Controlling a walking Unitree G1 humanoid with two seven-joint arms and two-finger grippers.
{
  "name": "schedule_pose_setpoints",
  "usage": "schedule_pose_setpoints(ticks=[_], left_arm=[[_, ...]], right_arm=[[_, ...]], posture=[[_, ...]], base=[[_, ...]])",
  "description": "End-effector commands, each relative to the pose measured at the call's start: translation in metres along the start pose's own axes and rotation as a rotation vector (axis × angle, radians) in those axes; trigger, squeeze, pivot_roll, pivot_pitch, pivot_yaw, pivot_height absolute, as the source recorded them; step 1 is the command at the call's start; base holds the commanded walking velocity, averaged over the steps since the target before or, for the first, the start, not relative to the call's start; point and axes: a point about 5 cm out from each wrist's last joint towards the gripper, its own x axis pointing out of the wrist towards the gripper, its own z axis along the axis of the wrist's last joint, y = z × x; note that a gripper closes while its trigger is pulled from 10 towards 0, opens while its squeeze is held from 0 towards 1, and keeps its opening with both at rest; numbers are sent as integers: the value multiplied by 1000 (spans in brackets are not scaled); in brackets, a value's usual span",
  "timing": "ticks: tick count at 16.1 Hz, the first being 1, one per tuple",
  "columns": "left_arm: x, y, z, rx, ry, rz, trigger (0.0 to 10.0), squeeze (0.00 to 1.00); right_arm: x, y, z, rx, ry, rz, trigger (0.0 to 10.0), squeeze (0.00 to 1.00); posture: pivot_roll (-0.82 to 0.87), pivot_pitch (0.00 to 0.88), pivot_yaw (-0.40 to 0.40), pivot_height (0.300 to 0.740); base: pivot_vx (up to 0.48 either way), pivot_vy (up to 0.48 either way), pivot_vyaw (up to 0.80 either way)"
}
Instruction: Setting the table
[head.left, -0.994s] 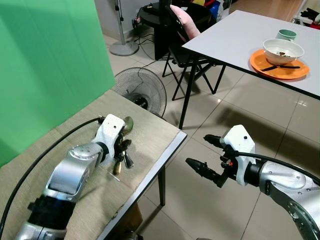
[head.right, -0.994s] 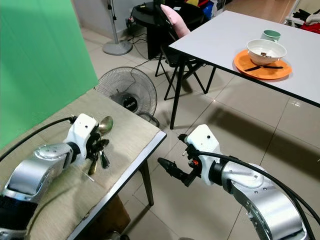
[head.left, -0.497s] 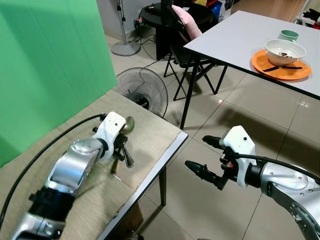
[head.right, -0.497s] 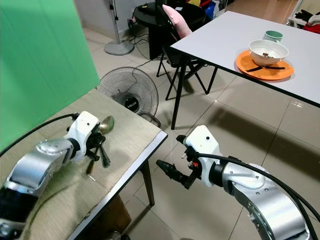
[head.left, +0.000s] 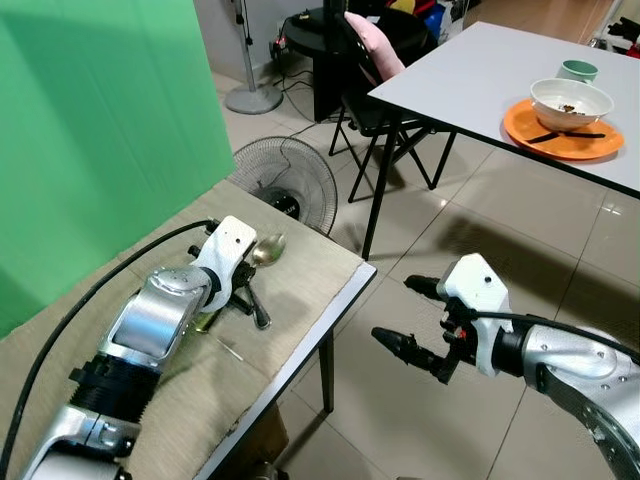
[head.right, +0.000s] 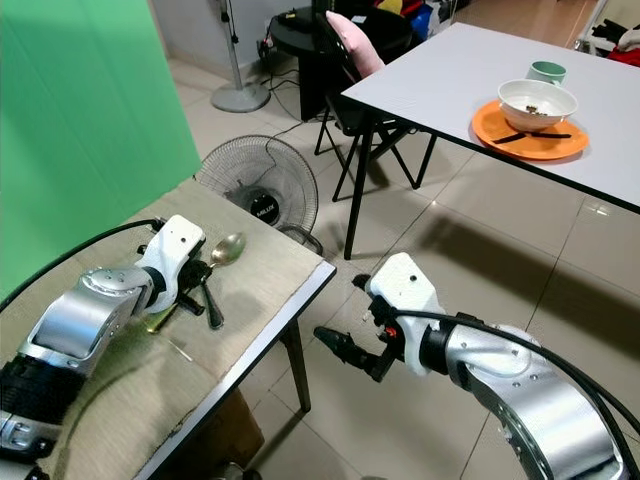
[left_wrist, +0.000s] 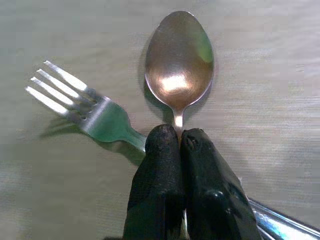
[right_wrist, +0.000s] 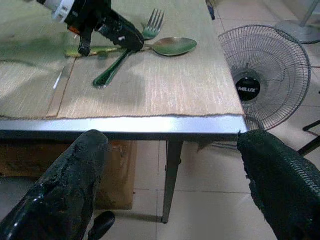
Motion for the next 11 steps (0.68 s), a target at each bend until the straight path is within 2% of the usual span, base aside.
schedule_pose_setpoints(ticks=[1,5,9,10,11], left_arm=[[-2,-5,4,1,-38,-37,0,0],[-12,-17,20,17,-153,-133,0,0],[-10,-22,3,122,-54,-176,0,0],[-9,-20,0,143,-33,-145,10000,0],[-8,-21,0,128,-36,-155,10000,75]], right_arm=[[-2,-2,4,4,-18,-11,10000,0],[-1,-2,4,9,-23,-11,10000,0],[-1,-1,4,13,-23,-10,10000,0],[-1,-1,4,14,-22,-10,10000,0],[-2,-1,4,16,-22,-10,10000,0]], posture=[[-108,54,49,740],[-101,56,45,740],[-103,56,47,740],[-105,56,50,740],[-108,56,53,740]], base=[[0,0,0],[0,0,0],[0,0,0],[0,0,0],[0,0,0]])
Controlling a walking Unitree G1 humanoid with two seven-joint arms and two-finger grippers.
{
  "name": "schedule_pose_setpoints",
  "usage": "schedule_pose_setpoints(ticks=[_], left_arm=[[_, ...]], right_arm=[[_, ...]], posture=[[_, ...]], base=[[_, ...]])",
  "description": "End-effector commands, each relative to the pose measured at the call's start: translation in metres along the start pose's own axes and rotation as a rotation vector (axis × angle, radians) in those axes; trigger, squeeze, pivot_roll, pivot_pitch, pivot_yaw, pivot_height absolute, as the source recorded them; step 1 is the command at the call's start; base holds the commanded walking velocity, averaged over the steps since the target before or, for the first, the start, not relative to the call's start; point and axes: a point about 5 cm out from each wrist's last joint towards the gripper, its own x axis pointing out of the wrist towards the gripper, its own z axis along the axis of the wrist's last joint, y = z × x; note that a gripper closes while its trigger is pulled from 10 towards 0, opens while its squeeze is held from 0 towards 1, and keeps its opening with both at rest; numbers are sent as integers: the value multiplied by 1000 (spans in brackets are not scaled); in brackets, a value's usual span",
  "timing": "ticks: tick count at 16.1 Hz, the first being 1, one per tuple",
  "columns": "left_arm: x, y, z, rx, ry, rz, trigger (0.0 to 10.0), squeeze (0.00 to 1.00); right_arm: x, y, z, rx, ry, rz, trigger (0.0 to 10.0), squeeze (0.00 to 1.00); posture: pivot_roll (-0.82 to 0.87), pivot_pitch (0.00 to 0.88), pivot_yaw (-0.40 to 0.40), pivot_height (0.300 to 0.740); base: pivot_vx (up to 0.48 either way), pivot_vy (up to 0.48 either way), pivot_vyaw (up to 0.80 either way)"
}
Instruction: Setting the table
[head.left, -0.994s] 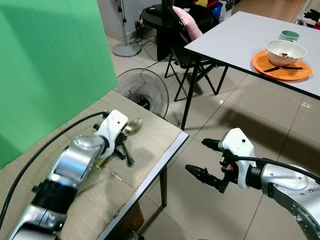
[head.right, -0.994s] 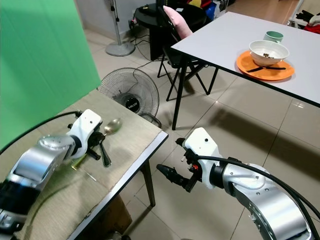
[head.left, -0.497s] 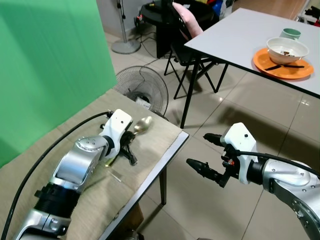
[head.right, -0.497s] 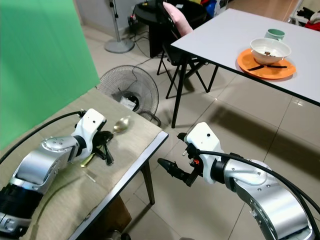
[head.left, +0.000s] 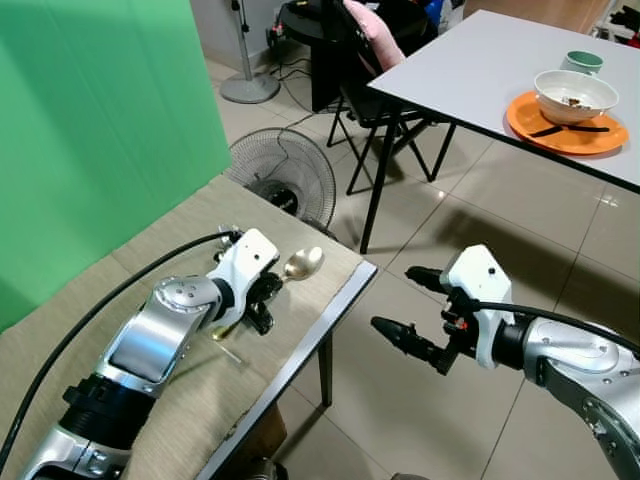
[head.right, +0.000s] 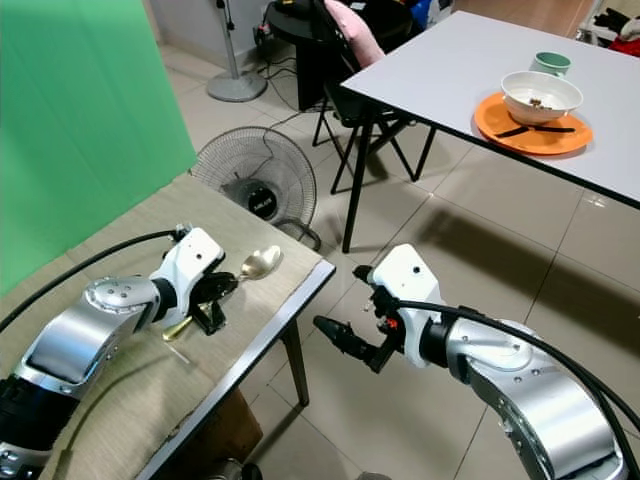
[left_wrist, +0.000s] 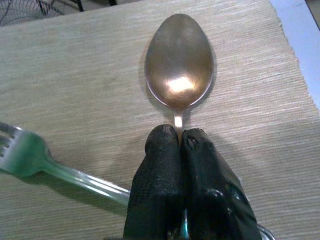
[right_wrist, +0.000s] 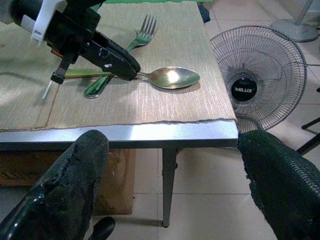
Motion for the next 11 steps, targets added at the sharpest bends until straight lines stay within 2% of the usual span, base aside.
schedule_pose_setpoints(ticks=[1,2,4,5,6,8,9,11], left_arm=[[-1,1,-2,-6,9,-5,10000,247],[-1,-1,-1,0,7,-16,10000,1000],[0,0,0,30,17,3,10000,1000],[1,1,-1,28,24,5,10000,227],[1,1,-3,25,36,-1,10000,0],[1,0,-6,22,55,-8,10000,0],[1,0,-7,16,71,-8,9020,0],[2,0,-9,15,83,-6,9961,0]], right_arm=[[-1,1,2,-1,-3,1,10000,0],[-2,1,2,-1,-4,0,10000,0],[-2,1,2,1,-3,3,10000,0],[-2,1,1,1,0,10,10000,0],[-3,2,1,4,2,23,10000,0],[-3,3,1,3,2,32,10000,0],[-3,4,2,2,-1,37,10000,0],[-3,4,2,2,-2,40,10000,0]], posture=[[-108,56,53,740],[-110,56,52,740],[-110,57,51,740],[-111,56,50,740],[-111,55,50,740],[-111,55,49,740],[-111,55,49,740],[-112,49,49,740]], base=[[0,0,0],[0,0,0],[0,0,0],[0,0,0],[0,0,0],[0,0,0],[0,0,0],[0,0,0]])
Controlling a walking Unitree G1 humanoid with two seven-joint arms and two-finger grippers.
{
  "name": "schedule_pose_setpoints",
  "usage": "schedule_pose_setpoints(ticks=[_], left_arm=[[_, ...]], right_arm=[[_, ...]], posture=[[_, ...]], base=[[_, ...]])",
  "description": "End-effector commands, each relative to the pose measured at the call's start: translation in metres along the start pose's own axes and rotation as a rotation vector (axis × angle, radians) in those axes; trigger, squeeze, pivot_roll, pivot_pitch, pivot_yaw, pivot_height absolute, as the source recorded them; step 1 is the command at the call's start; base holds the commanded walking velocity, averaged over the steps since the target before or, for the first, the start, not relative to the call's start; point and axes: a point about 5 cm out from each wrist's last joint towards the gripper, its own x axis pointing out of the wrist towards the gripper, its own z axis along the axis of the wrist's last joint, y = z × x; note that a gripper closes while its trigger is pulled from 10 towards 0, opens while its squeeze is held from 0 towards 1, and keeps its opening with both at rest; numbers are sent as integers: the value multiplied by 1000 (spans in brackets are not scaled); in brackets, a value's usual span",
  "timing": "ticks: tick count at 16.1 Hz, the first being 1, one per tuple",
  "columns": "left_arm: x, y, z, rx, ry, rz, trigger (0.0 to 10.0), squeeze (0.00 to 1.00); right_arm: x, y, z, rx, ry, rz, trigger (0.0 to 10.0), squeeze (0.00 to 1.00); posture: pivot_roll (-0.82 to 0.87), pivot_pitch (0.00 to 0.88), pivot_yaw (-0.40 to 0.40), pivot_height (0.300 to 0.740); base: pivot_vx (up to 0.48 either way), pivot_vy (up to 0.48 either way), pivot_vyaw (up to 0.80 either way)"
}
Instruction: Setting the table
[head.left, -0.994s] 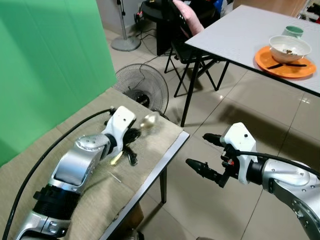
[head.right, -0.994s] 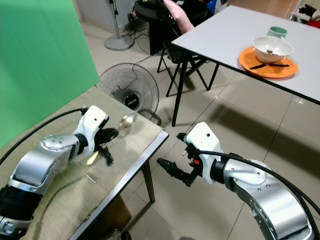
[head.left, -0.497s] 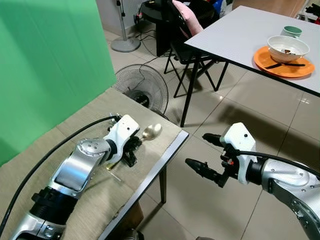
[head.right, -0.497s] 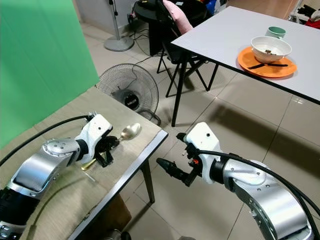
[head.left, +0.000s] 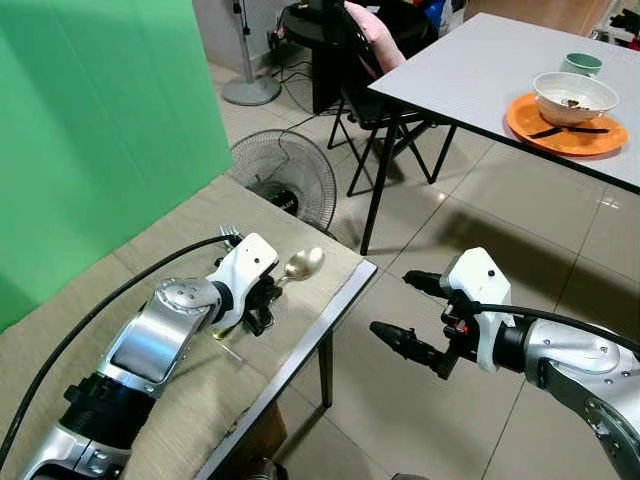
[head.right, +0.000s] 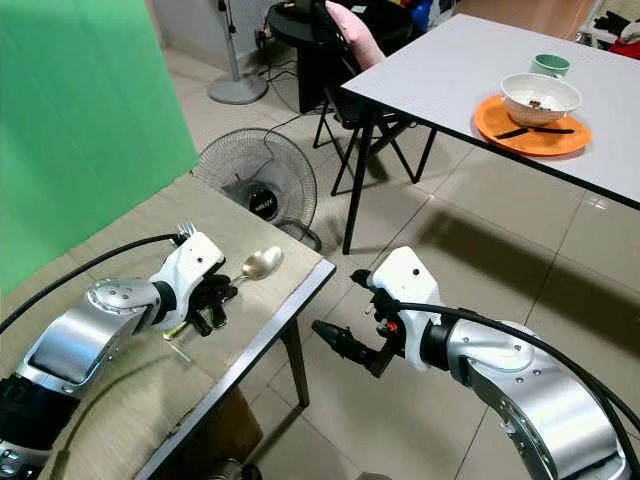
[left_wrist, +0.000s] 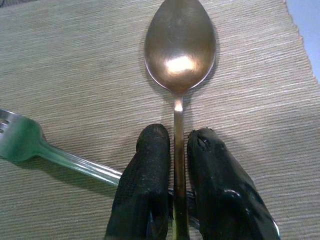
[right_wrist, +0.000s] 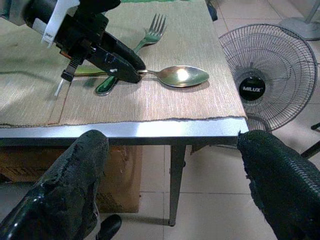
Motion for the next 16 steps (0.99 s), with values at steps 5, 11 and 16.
schedule_pose_setpoints(ticks=[5,11,16], left_arm=[[4,1,-1,4,19,-14,0,0],[1,6,2,-26,-22,7,0,0],[-24,8,32,-88,-218,15,0,0]], right_arm=[[-2,2,3,-12,-9,12,10000,0],[-6,3,7,19,-63,73,10000,0],[-17,7,15,117,-162,259,10000,0]], posture=[[-118,44,52,740],[-109,40,57,740],[-99,12,81,740]], base=[[0,0,0],[0,0,0],[0,0,0]])
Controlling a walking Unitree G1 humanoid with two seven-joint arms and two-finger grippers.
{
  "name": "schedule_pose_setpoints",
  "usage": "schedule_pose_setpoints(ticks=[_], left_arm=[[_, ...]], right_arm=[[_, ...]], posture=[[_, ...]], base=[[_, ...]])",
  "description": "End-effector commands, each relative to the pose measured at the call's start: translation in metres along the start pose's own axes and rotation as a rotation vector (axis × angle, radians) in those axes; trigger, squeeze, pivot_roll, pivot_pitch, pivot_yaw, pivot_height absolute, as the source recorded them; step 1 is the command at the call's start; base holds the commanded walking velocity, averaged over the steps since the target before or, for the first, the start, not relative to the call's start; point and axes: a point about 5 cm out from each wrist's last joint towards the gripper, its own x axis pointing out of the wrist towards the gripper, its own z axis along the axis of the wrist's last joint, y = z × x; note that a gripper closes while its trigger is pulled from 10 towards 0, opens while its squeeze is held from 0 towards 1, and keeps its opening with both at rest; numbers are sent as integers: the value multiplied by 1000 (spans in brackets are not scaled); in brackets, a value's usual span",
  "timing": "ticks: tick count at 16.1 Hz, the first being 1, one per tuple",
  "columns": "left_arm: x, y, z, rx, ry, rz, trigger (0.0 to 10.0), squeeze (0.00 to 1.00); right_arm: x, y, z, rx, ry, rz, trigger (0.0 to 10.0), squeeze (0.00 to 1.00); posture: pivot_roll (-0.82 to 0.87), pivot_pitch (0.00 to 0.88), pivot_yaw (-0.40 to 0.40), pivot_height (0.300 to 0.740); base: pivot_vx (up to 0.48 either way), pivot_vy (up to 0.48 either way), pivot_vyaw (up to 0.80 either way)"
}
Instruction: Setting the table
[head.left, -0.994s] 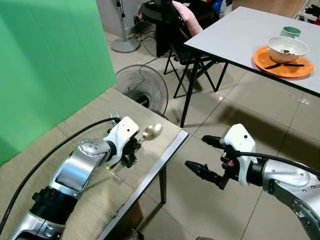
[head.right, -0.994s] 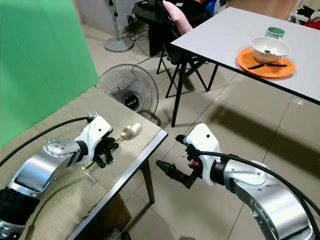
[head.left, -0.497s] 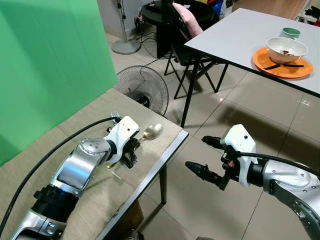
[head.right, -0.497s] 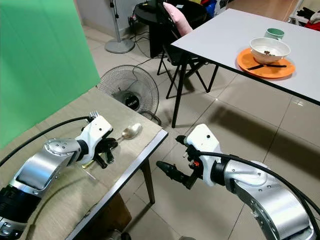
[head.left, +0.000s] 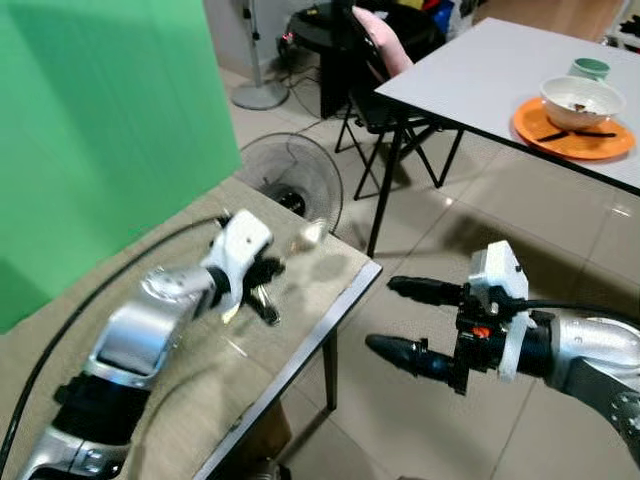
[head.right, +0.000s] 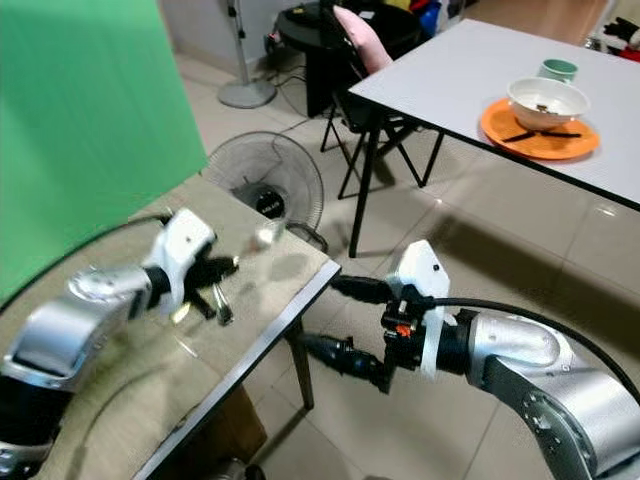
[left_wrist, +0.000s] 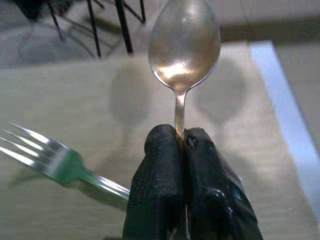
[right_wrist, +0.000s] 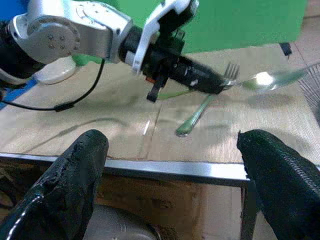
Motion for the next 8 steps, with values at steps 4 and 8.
schedule_pose_setpoints(ticks=[4,8], left_arm=[[-21,-14,42,-48,-351,61,0,0],[-30,-36,31,-141,-435,310,10000,0]], right_arm=[[10,-24,-9,-18,-16,-341,10000,0],[14,-34,-15,81,-87,-654,10000,0]], posture=[[-107,2,100,740],[-110,5,109,740]], base=[[0,0,0],[0,0,-489]])
